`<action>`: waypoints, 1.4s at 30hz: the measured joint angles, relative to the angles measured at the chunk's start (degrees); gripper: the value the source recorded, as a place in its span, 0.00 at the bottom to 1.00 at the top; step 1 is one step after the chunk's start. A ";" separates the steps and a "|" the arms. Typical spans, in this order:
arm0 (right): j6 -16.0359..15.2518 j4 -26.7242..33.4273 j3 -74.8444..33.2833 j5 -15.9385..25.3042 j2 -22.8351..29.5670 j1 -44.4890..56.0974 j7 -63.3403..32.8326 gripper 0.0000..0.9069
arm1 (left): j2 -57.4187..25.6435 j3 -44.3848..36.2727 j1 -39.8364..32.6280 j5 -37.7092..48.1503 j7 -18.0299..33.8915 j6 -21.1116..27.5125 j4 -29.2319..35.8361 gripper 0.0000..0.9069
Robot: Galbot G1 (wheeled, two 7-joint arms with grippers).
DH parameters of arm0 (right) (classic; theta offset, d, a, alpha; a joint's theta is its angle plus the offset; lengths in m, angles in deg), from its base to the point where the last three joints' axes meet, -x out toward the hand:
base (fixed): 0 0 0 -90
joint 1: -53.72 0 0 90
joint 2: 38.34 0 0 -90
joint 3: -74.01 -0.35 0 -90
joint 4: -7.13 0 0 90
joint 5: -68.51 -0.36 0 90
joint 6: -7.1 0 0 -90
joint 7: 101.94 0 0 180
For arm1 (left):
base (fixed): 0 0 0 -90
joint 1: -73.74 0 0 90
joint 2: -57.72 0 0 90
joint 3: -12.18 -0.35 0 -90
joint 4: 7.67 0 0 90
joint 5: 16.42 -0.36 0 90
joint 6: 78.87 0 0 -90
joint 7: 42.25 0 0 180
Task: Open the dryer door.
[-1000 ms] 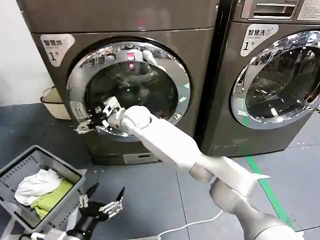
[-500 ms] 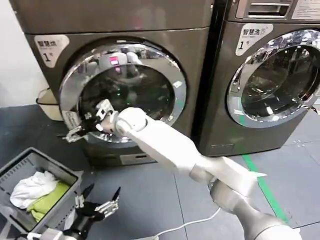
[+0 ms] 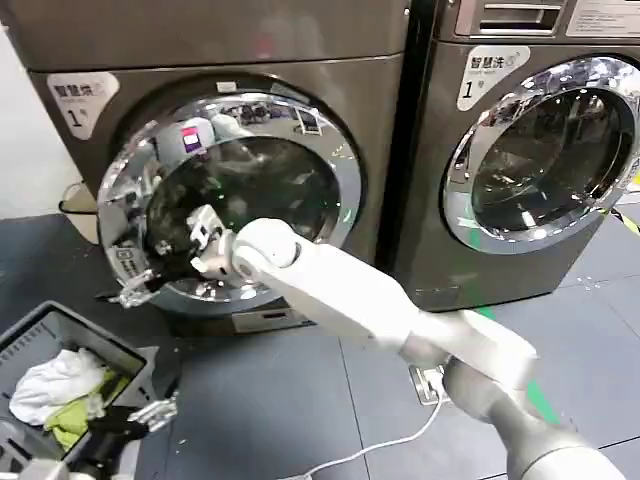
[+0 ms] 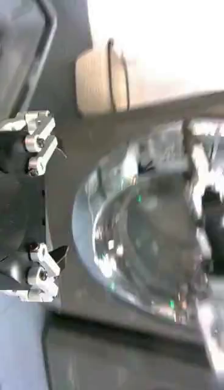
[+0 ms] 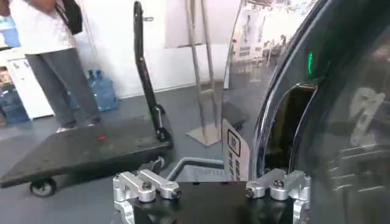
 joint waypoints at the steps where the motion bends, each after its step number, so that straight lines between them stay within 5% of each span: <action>1: -0.09 -0.62 0.07 -0.20 -0.41 0.00 0.25 1.00 | -0.27 0.95 -0.29 0.30 -0.02 0.03 -0.34 1.00; 21: -1.56 -10.93 0.73 -5.17 -7.76 -0.27 5.09 1.00 | -8.72 11.71 -10.16 9.20 -4.14 -0.51 -10.47 1.00; 42: -0.59 -20.74 -0.82 -3.72 -18.47 0.68 13.91 1.00 | -24.26 5.16 -22.05 14.61 -8.30 -6.38 -25.47 1.00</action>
